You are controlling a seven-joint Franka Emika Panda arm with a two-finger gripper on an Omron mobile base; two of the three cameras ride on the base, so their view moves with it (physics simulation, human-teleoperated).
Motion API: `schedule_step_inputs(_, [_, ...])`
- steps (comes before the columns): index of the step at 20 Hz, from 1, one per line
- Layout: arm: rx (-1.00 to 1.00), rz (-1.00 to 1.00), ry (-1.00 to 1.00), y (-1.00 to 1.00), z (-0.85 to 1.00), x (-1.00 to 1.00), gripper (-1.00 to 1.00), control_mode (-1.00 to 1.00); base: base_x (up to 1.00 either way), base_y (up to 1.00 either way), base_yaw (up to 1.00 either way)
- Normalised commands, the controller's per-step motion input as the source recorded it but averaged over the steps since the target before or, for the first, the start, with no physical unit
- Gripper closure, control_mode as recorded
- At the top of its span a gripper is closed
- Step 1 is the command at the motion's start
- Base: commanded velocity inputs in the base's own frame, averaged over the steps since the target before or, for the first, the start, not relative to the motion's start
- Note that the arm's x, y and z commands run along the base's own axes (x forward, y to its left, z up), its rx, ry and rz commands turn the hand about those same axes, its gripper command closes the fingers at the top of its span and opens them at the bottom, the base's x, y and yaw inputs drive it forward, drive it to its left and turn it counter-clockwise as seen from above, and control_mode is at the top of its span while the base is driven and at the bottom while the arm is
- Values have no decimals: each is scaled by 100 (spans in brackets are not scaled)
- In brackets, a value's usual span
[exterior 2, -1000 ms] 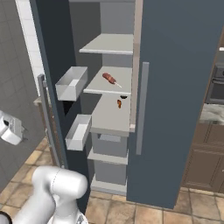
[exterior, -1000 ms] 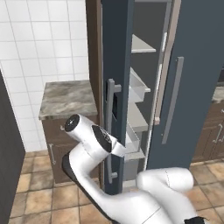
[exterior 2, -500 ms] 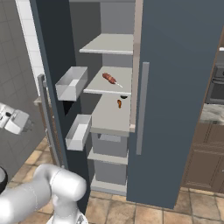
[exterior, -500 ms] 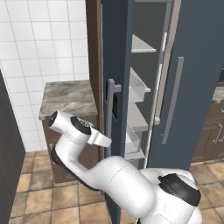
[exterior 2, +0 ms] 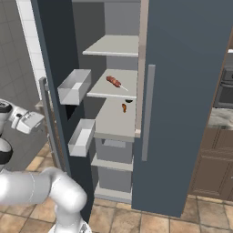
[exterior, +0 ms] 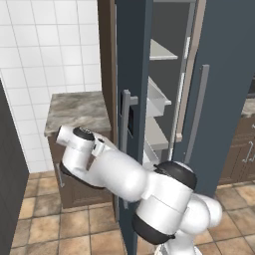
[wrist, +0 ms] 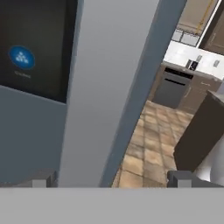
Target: Store the kebab skewer in the freezer for long-term storage. Close the freezer door after placing the cooked food.
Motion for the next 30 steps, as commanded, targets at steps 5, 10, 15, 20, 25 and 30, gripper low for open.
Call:
schedule_step_inputs(5, [-13,0,-9,1,0,8,-100,-100,0,0,0])
schedule_step_inputs(10, [-9,0,-2,3,0,8,-100,-100,0,0,0])
schedule_step_inputs(15, [-4,0,0,0,0,25,-100,-100,0,0,0])
schedule_step_inputs(20, [-4,0,0,-11,0,0,-100,-100,0,0,0])
schedule_step_inputs(25, [-5,0,0,-30,0,-12,-100,-100,0,0,0])
schedule_step_inputs(30, [-2,0,0,-45,0,-25,-100,-100,0,0,0])
